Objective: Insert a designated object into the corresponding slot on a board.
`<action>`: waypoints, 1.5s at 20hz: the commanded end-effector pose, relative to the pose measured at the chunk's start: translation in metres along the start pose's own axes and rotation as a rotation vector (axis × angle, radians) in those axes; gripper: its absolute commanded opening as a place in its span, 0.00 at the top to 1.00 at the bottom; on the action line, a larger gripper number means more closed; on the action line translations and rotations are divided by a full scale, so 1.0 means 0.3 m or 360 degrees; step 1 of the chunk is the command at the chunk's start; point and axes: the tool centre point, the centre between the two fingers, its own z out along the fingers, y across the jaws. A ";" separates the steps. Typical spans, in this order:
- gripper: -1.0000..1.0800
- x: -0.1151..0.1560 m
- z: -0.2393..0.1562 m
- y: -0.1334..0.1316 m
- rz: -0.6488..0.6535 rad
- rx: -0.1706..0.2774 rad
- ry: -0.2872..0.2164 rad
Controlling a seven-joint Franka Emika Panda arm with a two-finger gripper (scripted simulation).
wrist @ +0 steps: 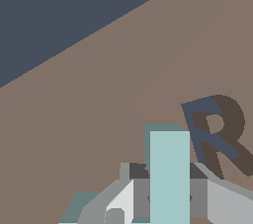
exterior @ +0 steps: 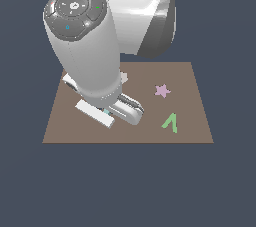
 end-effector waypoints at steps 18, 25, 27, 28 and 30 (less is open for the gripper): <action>1.00 -0.024 -0.012 0.375 0.1574 -0.0001 0.0001; 1.00 -0.086 -0.014 0.446 0.1949 -0.0002 0.0000; 1.00 -0.102 -0.014 0.459 0.2028 -0.0002 0.0000; 1.00 -0.109 -0.014 0.465 0.2063 -0.0002 0.0000; 1.00 -0.121 -0.015 0.473 0.2124 -0.0002 0.0000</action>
